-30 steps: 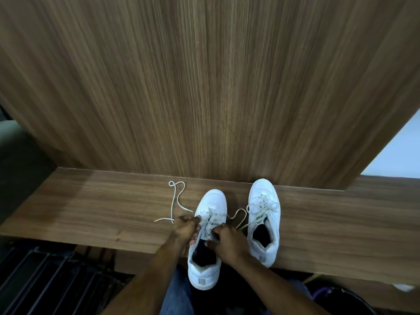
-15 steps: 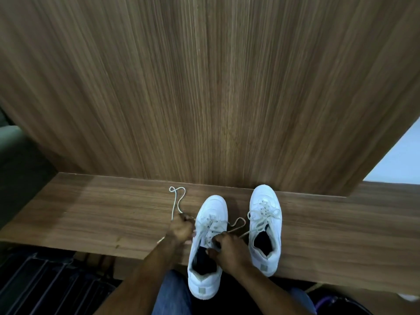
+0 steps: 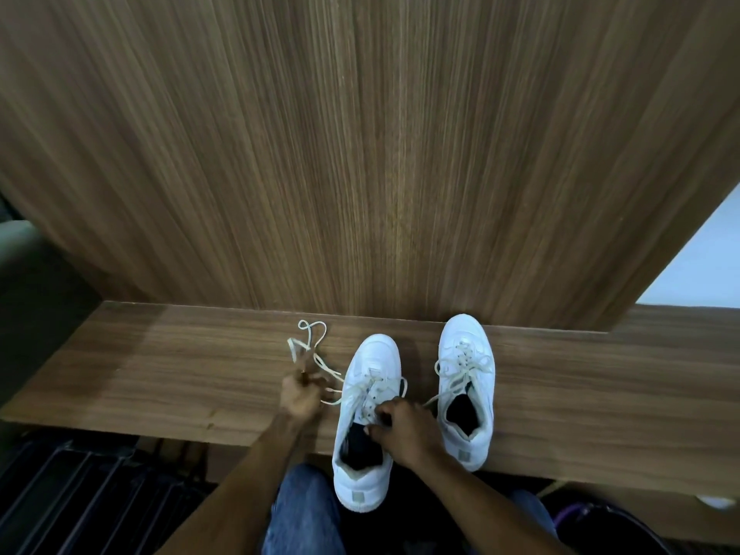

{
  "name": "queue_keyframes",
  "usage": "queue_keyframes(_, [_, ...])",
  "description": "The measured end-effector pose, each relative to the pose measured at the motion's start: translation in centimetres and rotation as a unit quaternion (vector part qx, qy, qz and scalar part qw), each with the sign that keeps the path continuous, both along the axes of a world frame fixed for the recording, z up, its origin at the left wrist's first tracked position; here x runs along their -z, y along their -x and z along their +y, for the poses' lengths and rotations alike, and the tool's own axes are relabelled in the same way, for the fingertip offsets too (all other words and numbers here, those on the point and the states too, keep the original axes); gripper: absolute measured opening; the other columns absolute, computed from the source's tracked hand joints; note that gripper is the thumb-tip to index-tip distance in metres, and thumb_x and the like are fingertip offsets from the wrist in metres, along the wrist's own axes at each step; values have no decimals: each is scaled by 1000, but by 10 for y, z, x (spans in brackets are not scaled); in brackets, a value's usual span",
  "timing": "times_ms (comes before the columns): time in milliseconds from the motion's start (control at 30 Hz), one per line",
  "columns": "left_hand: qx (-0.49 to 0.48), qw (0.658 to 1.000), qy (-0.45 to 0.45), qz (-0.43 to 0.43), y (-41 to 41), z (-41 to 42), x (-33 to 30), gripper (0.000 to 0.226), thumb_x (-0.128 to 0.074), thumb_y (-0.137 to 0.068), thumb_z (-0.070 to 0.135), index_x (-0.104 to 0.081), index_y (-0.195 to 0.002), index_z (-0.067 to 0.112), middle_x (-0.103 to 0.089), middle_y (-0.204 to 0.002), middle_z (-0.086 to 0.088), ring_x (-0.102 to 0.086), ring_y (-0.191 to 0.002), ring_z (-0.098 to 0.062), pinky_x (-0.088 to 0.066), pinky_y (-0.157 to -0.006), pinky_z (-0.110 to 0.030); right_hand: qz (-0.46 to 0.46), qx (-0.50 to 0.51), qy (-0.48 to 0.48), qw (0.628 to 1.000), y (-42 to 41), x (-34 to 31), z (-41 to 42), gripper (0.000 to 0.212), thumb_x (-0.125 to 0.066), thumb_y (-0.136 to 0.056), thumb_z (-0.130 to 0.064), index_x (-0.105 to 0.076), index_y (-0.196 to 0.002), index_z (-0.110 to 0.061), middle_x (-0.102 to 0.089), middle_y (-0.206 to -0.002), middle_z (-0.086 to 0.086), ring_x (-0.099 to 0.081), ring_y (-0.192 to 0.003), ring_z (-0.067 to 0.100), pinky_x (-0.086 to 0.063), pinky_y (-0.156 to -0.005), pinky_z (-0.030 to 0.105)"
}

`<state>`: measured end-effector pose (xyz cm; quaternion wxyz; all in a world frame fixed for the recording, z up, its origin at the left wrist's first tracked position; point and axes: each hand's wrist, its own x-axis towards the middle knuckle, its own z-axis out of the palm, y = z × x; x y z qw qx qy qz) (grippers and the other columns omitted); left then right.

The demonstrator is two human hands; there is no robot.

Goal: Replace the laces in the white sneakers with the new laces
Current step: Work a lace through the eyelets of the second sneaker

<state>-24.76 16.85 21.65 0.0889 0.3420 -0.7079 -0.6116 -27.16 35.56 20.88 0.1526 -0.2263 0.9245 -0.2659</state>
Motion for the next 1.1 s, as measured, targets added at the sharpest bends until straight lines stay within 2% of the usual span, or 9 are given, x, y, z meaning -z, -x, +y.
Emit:
queue_keyframes(133, [207, 947, 240, -57, 6, 17, 17, 34, -65, -82, 2, -70, -112, 16, -67, -92, -2, -64, -85, -17, -48, -76, -16, -6, 5, -4, 1000, 1, 1, 0, 36, -61, -78, -48, -44, -62, -21, -66, -83, -1, -64, -85, 21, -37, -64, 27])
queue_keyframes(300, [236, 918, 279, -153, 12, 9, 22, 20, -63, -84, 20, -65, -67, 31, -71, -89, -2, -66, -86, -18, -49, -76, -24, -16, 7, -10, 1000, 1, 2, 0, 35, -61, -79, -48, -45, -63, -21, -61, -78, -4, -64, -85, 21, -38, -64, 28])
queue_keyframes(433, [-1, 1000, 17, -10, 21, 0, -4, 34, -44, -90, -7, -57, -68, 14, -59, -64, -11, -62, -49, -16, -49, -48, -21, -10, 9, -4, 1000, 1, 4, 0, 32, -62, -79, -48, -63, -86, -17, -69, -90, -4, -64, -90, 19, -47, -74, 30])
queue_keyframes(567, [-185, 941, -252, 130, 28, -35, -38, 29, -37, -94, -6, -50, -73, 9, -55, -53, -5, -58, -41, -12, -48, -38, -20, -4, 11, -2, 1000, 1, 6, 1, 37, -62, -81, -49, -66, -98, -16, -69, -97, -2, -64, -94, 18, -49, -80, 31])
queue_keyframes(767, [-234, 927, -276, 94, 25, -39, -31, 26, -39, -97, 5, -53, -77, 14, -58, -43, 5, -61, -40, -10, -50, -42, -21, -4, 16, -5, 1000, 2, 7, 0, 34, -61, -79, -49, -64, -88, -17, -68, -92, -3, -64, -89, 19, -48, -75, 31])
queue_keyframes(833, [-245, 946, -210, 44, 23, -33, -19, 15, -47, -94, 6, -59, -86, 9, -67, -64, -6, -63, -51, -18, -50, -47, -24, -8, 22, -5, 1000, 2, 7, 0, 34, -60, -77, -50, -61, -84, -16, -67, -89, -4, -63, -86, 19, -47, -73, 31])
queue_keyframes(933, [-204, 972, 32, -112, 12, -25, 0, 31, -55, -92, 16, -55, -123, 12, -52, -126, -22, -53, -111, -36, -43, -93, -38, -8, 25, -1, 1000, 3, 9, 0, 35, -60, -77, -50, -58, -80, -15, -66, -84, -3, -63, -82, 18, -45, -69, 30])
queue_keyframes(1033, [-60, 953, 251, -157, 8, -12, 12, 30, -56, -86, 29, -65, -114, 23, -56, -124, -13, -52, -114, -37, -45, -96, -42, -7, 25, 1, 1000, 3, 10, 0, 36, -60, -76, -52, -58, -80, -15, -66, -83, -3, -63, -80, 16, -46, -69, 30])
queue_keyframes(1100, [45, 948, 280, -141, 13, 0, 13, 24, -55, -84, 41, -70, -100, 30, -66, -111, -8, -60, -106, -33, -50, -89, -41, -10, 22, 1, 1000, 3, 10, 1, 37, -60, -76, -52, -56, -77, -15, -65, -81, -4, -62, -78, 16, -46, -69, 31])
